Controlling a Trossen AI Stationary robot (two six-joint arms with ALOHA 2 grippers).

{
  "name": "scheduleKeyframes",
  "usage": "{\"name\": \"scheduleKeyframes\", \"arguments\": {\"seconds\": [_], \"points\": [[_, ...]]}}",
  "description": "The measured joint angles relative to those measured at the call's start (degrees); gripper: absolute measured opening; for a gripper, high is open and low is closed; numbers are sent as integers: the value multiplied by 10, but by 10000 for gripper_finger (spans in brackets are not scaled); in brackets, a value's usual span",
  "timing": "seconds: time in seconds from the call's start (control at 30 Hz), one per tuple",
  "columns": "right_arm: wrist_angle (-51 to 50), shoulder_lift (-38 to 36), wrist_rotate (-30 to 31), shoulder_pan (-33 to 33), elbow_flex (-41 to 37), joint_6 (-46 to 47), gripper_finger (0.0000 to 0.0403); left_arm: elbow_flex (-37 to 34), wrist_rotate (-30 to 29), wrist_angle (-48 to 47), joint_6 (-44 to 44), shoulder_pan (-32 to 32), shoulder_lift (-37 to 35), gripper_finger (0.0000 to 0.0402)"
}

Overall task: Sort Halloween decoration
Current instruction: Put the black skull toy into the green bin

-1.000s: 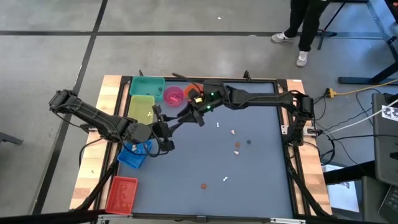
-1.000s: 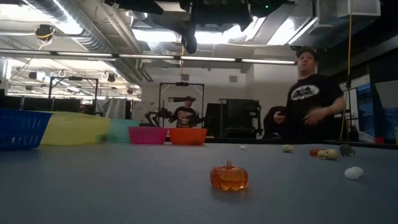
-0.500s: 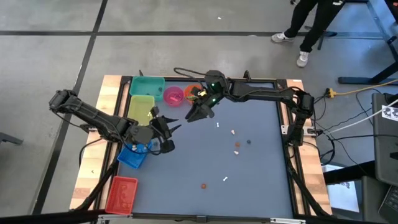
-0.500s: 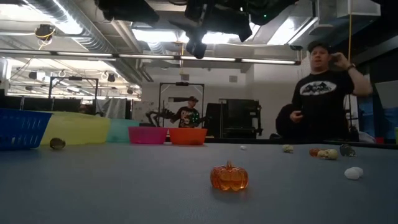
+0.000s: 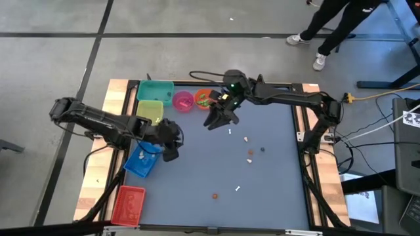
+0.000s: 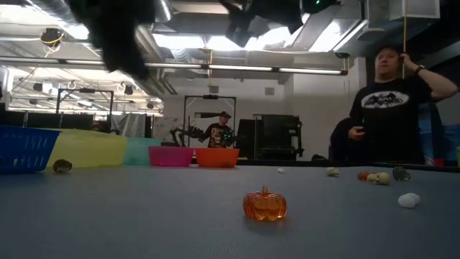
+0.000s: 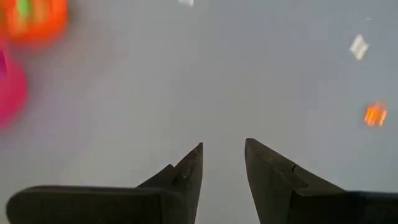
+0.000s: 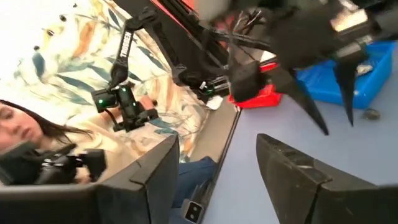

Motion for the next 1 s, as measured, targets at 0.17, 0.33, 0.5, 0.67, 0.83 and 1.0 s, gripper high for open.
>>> {"name": "scheduleKeyframes", "arguments": {"seconds": [0.17, 0.33, 0.5, 0.67, 0.83, 1.0], "points": [[-81, -32, 60, 0, 0, -70, 214, 0, 80, -127, -48, 29, 0, 105], [-147, -38, 134, 0, 0, -115, 214, 0, 92, -177, -59, 54, 0, 110], [-195, -38, 189, 1, -2, -144, 214, 0, 106, -170, -59, 69, 6, 139], [-220, -38, 200, 1, -2, -166, 214, 0, 109, -166, -72, 70, 35, 172], [-222, -39, 206, 1, -2, -184, 214, 0, 110, -152, -68, 67, 80, 175], [-222, -39, 207, 1, -2, -201, 214, 0, 134, -162, -29, 59, 119, 173]]}}
